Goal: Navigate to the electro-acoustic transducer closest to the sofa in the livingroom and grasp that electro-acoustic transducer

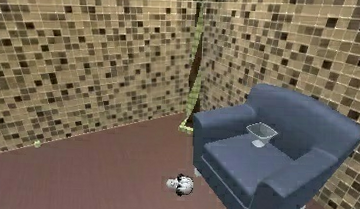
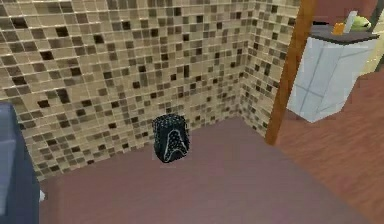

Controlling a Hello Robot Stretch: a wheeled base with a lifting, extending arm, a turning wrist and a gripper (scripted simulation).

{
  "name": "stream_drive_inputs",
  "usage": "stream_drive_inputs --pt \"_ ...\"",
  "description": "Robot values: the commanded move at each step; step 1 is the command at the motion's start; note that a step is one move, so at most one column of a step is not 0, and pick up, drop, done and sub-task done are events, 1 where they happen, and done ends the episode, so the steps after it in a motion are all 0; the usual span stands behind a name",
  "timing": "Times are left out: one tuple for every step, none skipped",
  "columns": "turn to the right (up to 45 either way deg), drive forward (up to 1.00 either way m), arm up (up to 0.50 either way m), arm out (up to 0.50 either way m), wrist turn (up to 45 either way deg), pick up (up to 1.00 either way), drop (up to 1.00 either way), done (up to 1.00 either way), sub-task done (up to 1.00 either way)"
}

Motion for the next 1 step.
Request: stream_drive_inputs --pt "3.0 0.0 0.0 0.0 0.0 0.0 0.0 0.0 0.0"
